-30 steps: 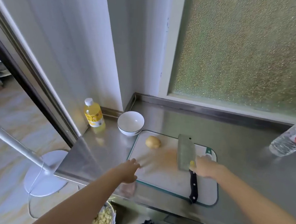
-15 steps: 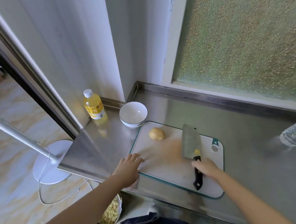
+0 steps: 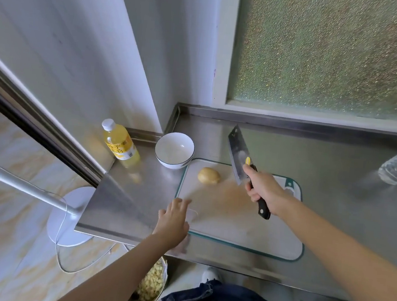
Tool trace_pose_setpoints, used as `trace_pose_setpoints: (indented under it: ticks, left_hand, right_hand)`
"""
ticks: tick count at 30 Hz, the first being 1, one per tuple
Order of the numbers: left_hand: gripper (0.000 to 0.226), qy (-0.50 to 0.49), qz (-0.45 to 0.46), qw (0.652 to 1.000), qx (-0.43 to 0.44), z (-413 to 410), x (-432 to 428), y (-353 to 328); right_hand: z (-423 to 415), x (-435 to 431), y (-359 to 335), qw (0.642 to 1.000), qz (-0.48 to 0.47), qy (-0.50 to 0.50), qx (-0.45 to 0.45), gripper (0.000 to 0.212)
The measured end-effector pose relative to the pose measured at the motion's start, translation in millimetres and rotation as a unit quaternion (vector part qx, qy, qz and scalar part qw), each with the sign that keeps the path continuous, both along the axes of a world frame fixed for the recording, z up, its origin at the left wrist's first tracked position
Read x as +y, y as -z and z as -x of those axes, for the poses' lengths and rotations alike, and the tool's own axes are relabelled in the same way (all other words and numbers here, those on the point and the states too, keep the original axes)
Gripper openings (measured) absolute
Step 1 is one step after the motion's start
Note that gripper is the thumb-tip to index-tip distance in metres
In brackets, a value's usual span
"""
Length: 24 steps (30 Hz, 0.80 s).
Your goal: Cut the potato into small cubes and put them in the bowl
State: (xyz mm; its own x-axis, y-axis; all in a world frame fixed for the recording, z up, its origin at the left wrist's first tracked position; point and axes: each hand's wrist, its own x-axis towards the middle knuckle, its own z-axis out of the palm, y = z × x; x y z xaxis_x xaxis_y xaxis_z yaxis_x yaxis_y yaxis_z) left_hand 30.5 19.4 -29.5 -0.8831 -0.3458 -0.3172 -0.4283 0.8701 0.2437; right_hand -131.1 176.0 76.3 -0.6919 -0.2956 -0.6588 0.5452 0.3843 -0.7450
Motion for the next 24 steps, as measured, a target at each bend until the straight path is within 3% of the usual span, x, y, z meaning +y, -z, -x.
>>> trace_pose_setpoints:
  ticks: [3,5,7,11,16,24]
  left_hand:
    - [0.057,-0.044,0.002,0.998,0.035,19.5,3.0,-9.4]
    - [0.057,-0.029,0.013,0.998,0.062,38.3,1.7,-16.3]
    - [0.055,-0.014,0.016,0.997,0.080,60.1,-0.7,-23.0]
    - [0.059,-0.032,0.013,0.996,0.077,99.6,-3.4,-28.1]
    - [0.063,-0.014,-0.042,0.999,0.000,118.3,-2.8,-18.2]
    - [0.048,-0.054,-0.121,0.990,0.036,120.9,-5.1,-12.4]
  right_hand:
    - [-6.3,-1.8,8.0,0.991,-0.016,-0.066,0.119,0.028]
    - [-9.8,-1.6,12.9,0.979,-0.059,-0.101,0.165,0.016]
    - [-12.6,0.9,15.3,0.963,-0.117,-0.141,0.199,0.018]
    - [-18.4,9.5,9.8,0.953,-0.140,-0.175,0.202,0.019]
    - [-20.9,22.0,4.2,0.953,-0.139,-0.185,0.197,0.021]
    - [-21.0,36.0,1.1,0.953,-0.148,-0.184,0.192,0.032]
